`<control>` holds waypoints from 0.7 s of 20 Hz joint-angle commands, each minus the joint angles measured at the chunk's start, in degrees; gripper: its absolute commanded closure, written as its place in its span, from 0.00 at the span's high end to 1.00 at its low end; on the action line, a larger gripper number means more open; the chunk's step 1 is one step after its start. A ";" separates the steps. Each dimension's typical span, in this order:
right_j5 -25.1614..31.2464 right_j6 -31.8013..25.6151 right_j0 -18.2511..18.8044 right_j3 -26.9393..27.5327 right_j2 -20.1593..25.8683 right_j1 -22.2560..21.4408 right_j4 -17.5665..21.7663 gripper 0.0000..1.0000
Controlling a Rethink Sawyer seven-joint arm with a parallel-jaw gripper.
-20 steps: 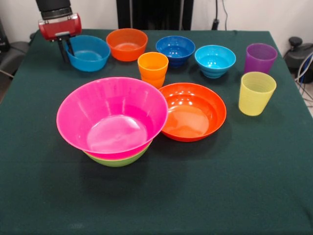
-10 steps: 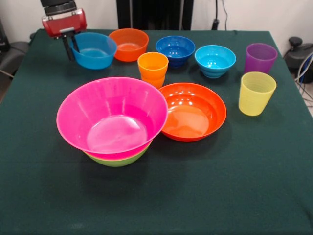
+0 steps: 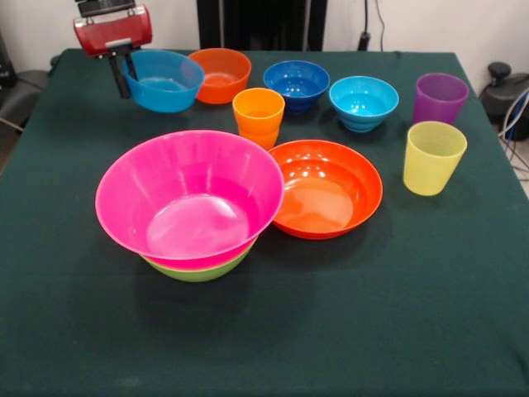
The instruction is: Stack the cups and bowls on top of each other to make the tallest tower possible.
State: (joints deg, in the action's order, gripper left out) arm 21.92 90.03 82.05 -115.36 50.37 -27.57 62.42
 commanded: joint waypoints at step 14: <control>-0.20 2.17 -9.94 -3.82 0.27 -9.63 -5.22 0.00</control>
State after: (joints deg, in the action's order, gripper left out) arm 21.92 90.03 76.73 -115.91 50.40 -33.33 59.23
